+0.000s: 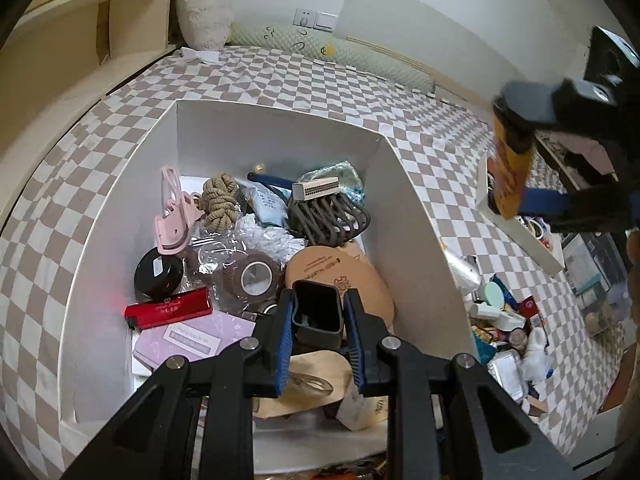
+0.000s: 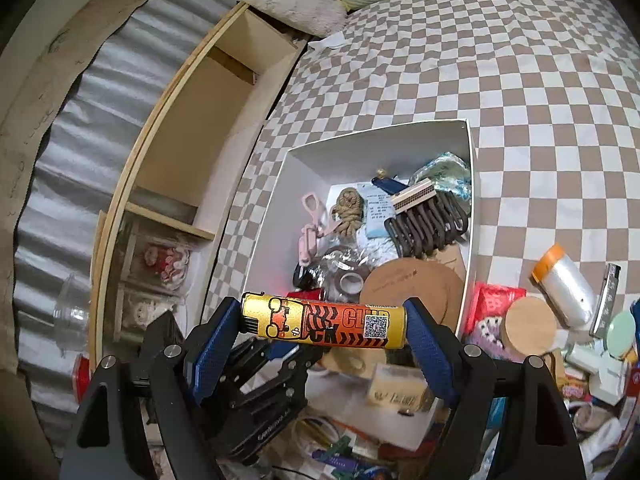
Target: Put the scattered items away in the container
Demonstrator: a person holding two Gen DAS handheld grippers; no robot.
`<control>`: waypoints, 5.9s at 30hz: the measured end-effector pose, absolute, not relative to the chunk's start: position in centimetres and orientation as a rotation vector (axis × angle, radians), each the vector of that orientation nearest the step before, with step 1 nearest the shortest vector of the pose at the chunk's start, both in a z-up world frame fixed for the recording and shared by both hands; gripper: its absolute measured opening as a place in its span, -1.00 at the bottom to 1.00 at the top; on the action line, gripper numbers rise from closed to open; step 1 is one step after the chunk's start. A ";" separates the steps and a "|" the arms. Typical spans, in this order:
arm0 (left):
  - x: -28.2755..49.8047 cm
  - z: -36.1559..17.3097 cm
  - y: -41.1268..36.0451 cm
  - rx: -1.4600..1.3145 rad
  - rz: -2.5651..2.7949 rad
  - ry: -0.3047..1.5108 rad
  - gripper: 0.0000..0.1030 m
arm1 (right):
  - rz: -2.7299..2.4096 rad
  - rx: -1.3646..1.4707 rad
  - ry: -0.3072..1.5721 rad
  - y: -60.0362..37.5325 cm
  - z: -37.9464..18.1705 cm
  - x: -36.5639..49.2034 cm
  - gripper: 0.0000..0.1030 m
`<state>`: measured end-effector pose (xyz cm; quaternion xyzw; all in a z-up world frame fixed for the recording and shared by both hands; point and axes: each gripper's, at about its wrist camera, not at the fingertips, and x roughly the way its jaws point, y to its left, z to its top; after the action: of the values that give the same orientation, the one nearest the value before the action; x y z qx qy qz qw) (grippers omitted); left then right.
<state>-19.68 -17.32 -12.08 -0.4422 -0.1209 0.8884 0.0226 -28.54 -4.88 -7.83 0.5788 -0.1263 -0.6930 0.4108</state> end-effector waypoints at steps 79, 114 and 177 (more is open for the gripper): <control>-13.2 -5.2 -16.0 -1.079 3.141 -0.287 0.99 | -2.020 1.132 0.106 -3.9 -5.9 -28.6 1.00; -4.8 -0.7 -9.0 -0.979 3.177 -0.230 0.99 | -2.204 0.867 0.154 10.6 -0.5 -14.6 1.00; 6.8 -15.5 -13.0 -1.254 2.863 -0.467 0.98 | -2.179 0.951 -0.006 23.2 -3.8 -10.4 1.00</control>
<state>6.75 -12.99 -15.55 -0.3969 -0.1476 0.9059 -0.0093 -10.41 23.19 -3.81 0.3712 -0.0025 -0.8505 0.3726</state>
